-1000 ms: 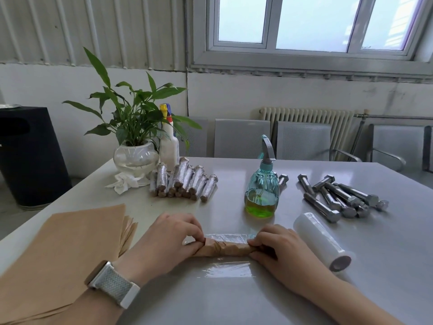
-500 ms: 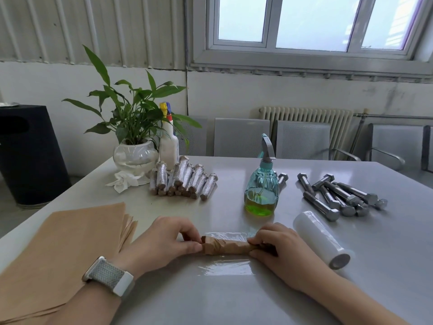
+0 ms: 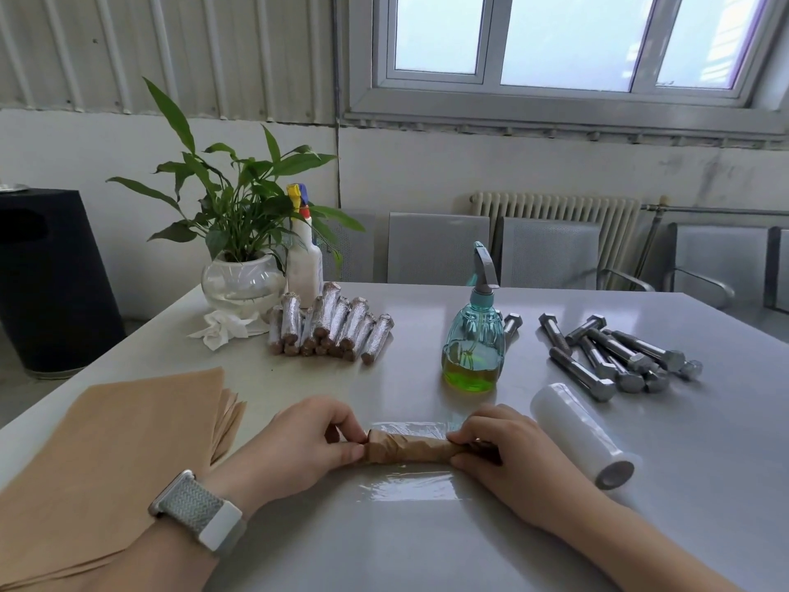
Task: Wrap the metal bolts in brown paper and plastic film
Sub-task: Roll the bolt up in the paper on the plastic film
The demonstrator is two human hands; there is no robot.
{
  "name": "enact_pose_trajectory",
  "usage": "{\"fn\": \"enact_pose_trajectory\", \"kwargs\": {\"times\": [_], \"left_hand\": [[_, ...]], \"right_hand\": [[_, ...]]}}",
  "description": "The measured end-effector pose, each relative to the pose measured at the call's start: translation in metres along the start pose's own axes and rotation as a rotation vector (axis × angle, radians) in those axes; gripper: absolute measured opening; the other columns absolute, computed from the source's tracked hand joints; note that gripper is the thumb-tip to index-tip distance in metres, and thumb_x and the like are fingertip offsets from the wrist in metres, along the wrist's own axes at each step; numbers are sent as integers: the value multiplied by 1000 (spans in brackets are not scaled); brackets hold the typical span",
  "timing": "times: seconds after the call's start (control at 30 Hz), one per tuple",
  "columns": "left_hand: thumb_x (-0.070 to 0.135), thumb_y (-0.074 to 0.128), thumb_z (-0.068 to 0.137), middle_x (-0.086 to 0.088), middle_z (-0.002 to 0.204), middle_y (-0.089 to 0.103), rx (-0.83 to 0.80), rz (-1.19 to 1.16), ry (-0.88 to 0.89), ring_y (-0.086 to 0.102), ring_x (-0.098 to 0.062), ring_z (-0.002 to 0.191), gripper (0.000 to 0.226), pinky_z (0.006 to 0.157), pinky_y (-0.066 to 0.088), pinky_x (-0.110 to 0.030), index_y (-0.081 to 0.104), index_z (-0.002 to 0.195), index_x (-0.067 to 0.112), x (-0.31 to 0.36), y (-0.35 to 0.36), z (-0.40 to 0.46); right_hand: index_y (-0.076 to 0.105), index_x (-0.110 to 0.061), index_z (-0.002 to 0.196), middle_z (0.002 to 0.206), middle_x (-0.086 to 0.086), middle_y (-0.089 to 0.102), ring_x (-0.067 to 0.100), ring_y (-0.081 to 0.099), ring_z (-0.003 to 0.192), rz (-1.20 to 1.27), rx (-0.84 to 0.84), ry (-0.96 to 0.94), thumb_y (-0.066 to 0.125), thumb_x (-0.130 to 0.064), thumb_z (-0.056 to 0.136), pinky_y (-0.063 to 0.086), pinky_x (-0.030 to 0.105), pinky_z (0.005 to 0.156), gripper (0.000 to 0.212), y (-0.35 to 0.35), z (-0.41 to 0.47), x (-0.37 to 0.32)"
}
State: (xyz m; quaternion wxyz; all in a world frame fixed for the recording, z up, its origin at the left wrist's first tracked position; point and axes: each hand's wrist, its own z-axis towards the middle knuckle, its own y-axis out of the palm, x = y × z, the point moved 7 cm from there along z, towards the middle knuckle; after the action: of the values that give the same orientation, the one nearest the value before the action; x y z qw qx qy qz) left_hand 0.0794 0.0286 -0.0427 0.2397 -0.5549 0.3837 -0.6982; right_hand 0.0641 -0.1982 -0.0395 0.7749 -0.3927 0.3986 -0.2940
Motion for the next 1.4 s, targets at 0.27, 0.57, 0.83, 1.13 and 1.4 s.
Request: {"fn": "enact_pose_trajectory", "kwargs": {"times": [0.27,0.57,0.83,1.13,1.4], "left_hand": [[28,72,81,13,76,64,-191,191,-125,54,7,60,12,50,38,-6,63,75,32,5,0,18],[20,73,74,-1,74,69,-386,389,-260,56,-11,57,22,47,38,-12,77,93,9,30,1,31],[17,77,69,10,48,59,-358,109,-369,57,-3,44,12,39,27,-15,66,72,22,22,-2,26],[-5,58,88,-14,74,68,-125,-650,-489,73,-29,66,17,48,53,-23,56,102,3,4,1,-6],[-8,52,94,-19,81,73,197,-887,-475,74,-25,65,17,47,55,-24,57,106,4,-2,11,-26]], "right_hand": [[71,-27,94,95,-17,61,4,55,93,-2,1,-10,74,-31,84,45,28,86,11,2,1,2],[70,-29,94,93,-20,60,5,54,93,-6,0,-17,73,-32,84,44,27,85,11,3,0,2],[70,-30,93,91,-23,57,3,54,91,5,-13,-39,74,-31,83,46,27,83,11,3,0,3],[70,-30,93,91,-23,57,2,54,93,17,-27,-43,74,-29,83,43,19,82,10,3,2,3],[66,-32,86,82,-28,53,3,53,89,34,-25,-40,76,-29,81,43,20,79,11,2,3,3]]}}
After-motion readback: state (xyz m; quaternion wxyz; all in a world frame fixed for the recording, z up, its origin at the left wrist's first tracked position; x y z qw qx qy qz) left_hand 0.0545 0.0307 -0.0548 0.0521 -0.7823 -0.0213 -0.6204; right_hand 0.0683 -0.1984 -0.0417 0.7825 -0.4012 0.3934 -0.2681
